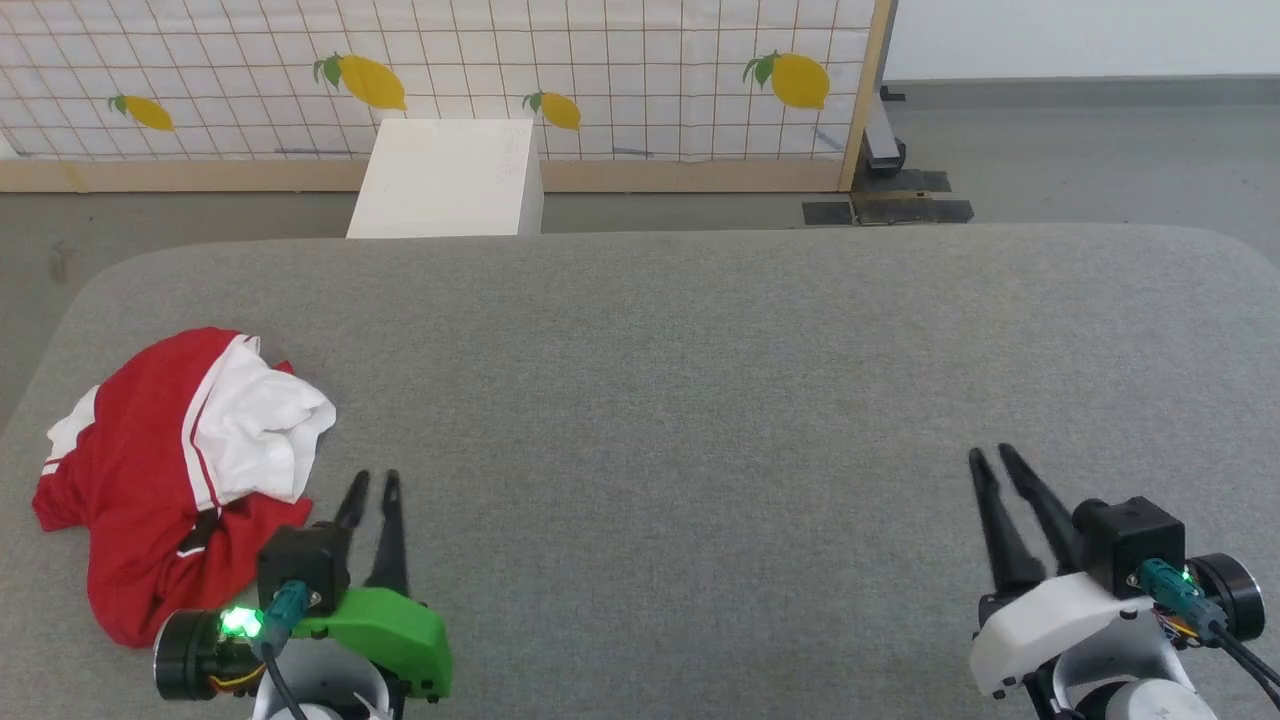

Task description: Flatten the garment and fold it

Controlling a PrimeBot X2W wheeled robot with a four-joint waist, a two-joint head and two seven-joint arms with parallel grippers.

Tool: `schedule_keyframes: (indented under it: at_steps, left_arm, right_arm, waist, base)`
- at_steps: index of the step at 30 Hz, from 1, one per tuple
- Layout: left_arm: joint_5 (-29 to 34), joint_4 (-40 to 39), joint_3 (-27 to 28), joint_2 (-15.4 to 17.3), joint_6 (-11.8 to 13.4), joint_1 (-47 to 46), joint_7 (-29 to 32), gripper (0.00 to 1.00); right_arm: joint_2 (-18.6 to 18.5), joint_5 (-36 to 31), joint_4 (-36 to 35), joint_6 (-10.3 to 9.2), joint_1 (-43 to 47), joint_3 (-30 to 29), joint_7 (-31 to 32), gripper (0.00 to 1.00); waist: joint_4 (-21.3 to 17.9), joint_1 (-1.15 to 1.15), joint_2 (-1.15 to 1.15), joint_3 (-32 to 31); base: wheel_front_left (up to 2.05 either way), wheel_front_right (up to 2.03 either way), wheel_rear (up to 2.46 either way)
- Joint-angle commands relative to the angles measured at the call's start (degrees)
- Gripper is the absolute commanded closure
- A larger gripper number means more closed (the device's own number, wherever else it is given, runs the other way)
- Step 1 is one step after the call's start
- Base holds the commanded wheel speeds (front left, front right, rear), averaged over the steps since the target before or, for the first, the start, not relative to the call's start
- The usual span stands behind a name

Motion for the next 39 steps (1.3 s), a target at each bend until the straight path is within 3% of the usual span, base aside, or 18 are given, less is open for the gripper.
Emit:
schedule_keyframes:
  at_steps: [1, 21, 39]
  left_arm:
    - [0.0, 0.0, -0.03, 0.0, 0.0, 0.01, -0.01, 0.0]
    - [-0.32, -0.68, -0.42, -0.05, 0.49, 0.9, -2.24, 0.0]
    - [-0.66, -1.68, -0.52, -0.1, 1.49, 2.6, -4.36, 0.0]
  right_arm:
    - [0.0, 0.01, 0.0, 0.0, 0.0, -0.02, -0.01, 0.0]
    - [0.01, 0.93, 0.76, -0.01, 0.16, -2.07, -2.26, 0.0]
    - [0.02, 1.45, 2.18, -0.03, 0.46, -2.53, -4.38, 0.0]
  waist:
    - [0.0, 0.0, 0.0, 0.0]
    - [0.7, 0.0, 0.0, 0.02]
    - [5.48, 0.0, 0.0, -0.58]
  base:
    - [0.0, 0.0, 0.0]
    - [0.0, 0.0, 0.0]
    - [0.0, 0.0, 0.0]
